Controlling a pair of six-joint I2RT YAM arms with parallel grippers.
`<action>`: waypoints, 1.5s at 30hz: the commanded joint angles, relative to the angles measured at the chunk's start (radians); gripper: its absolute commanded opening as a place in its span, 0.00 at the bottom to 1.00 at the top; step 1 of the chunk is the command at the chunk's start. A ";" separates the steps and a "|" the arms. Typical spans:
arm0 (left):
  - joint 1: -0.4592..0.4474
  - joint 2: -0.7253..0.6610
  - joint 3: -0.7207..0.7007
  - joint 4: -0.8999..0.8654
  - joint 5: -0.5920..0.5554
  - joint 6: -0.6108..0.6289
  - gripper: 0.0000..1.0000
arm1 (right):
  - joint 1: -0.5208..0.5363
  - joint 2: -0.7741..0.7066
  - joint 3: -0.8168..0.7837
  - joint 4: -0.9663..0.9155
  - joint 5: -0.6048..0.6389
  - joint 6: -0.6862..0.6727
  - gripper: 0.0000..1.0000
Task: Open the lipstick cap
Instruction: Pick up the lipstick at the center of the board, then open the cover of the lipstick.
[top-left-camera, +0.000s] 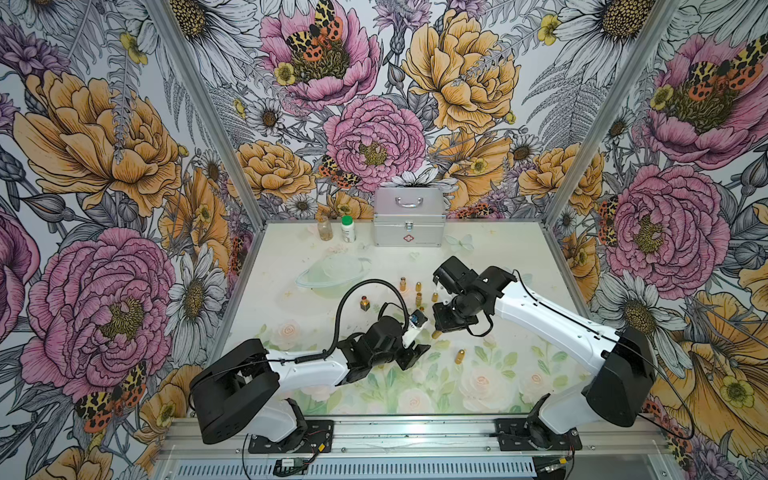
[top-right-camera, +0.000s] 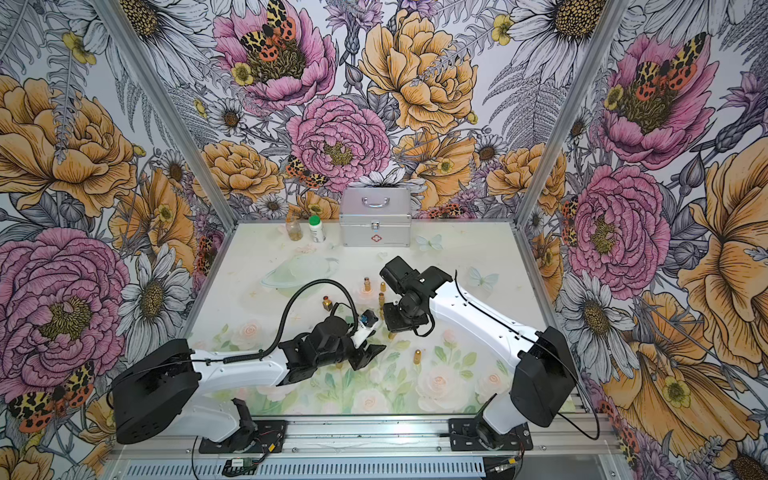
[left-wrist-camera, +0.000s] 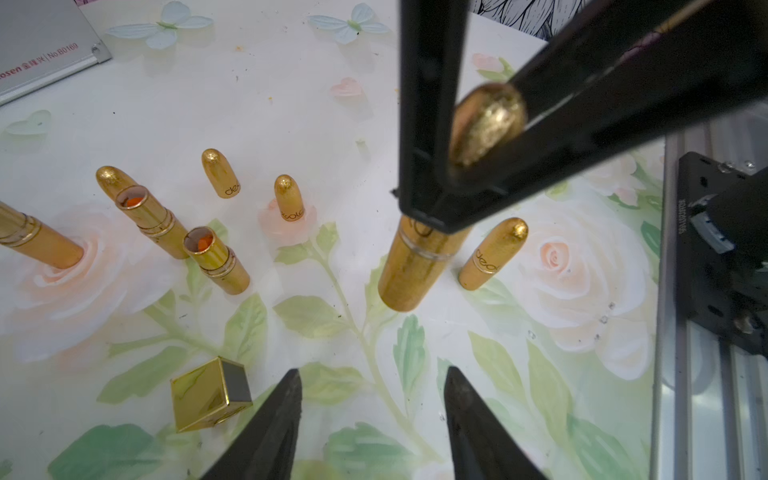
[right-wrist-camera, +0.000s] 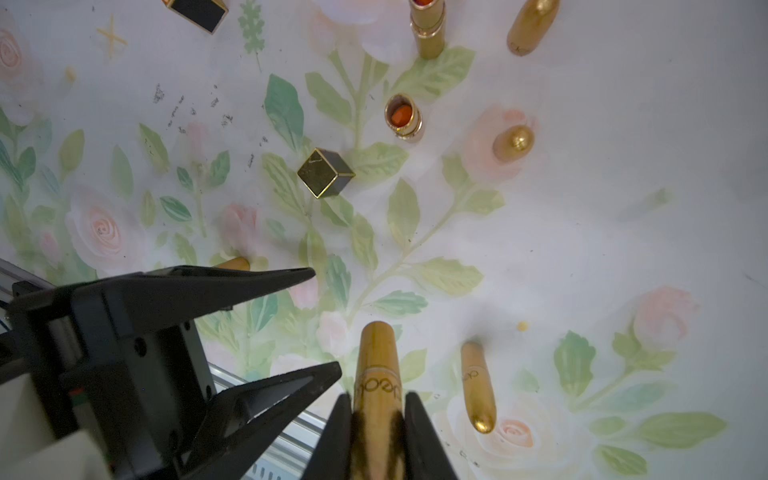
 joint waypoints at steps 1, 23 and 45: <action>0.012 0.012 -0.016 0.148 0.046 0.012 0.50 | -0.015 -0.035 0.033 -0.001 -0.043 0.016 0.22; 0.055 0.020 0.006 0.197 0.115 0.042 0.29 | -0.058 -0.031 0.063 0.031 -0.160 0.033 0.21; 0.057 -0.016 0.032 0.200 0.152 0.036 0.26 | -0.097 -0.024 0.003 0.088 -0.245 0.042 0.21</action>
